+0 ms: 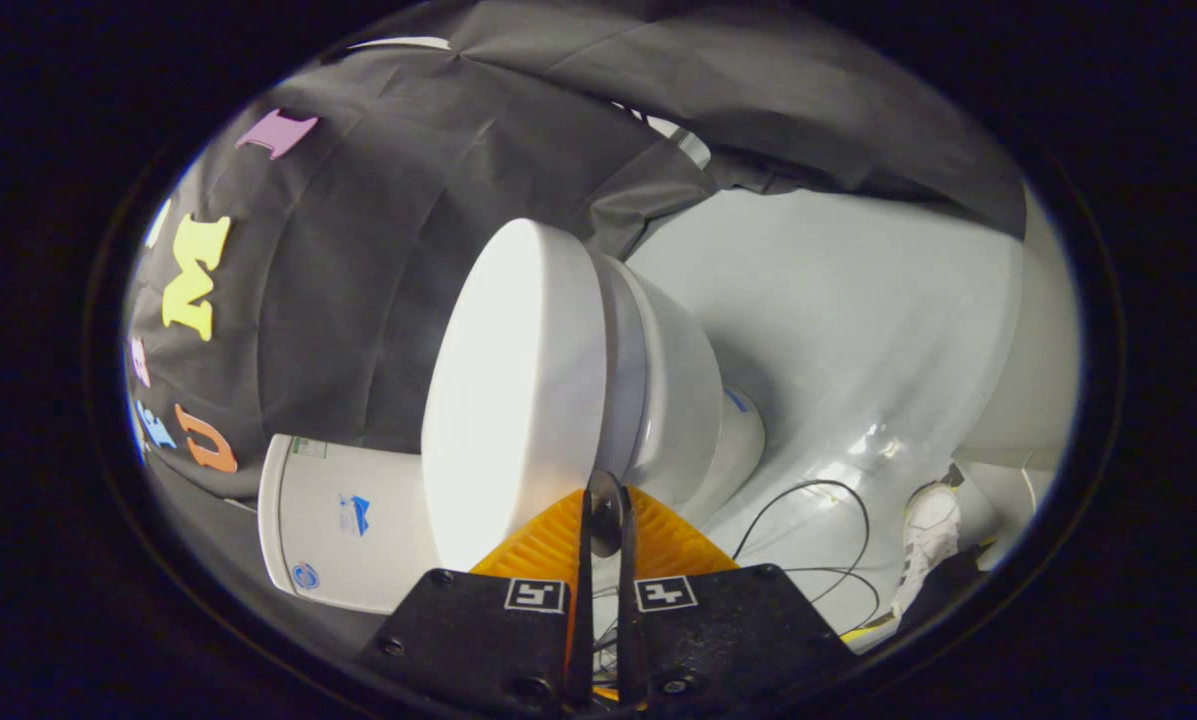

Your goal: Open the toilet lid.

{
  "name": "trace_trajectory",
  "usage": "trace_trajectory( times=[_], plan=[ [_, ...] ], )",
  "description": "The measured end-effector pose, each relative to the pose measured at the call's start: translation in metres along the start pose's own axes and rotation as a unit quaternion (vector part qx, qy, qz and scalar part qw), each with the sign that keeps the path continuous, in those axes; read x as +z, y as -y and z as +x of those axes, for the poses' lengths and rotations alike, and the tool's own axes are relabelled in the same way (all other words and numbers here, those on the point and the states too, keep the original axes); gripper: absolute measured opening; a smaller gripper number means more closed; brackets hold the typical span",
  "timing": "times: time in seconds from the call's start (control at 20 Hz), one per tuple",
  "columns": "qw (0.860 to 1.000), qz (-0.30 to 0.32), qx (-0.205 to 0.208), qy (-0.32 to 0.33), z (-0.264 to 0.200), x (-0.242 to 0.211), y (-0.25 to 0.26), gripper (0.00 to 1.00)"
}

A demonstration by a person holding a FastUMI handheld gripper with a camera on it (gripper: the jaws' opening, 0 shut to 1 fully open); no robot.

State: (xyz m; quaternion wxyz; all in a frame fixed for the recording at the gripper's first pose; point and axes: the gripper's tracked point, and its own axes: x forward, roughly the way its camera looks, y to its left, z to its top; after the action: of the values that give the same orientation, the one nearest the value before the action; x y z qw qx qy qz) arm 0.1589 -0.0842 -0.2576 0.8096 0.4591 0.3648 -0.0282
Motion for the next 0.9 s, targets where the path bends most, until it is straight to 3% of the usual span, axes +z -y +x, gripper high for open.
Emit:
trace_trajectory(
  times=[0.3,0.7,0.9],
  plan=[
    [0.999,0.013,0.023,0.022,-0.019,0.01,-0.027,0.08],
    [0.996,-0.052,0.008,0.075,-0.037,0.014,-0.056,0.07],
    [0.993,-0.066,0.02,0.099,-0.05,0.012,-0.081,0.07]
  ],
)
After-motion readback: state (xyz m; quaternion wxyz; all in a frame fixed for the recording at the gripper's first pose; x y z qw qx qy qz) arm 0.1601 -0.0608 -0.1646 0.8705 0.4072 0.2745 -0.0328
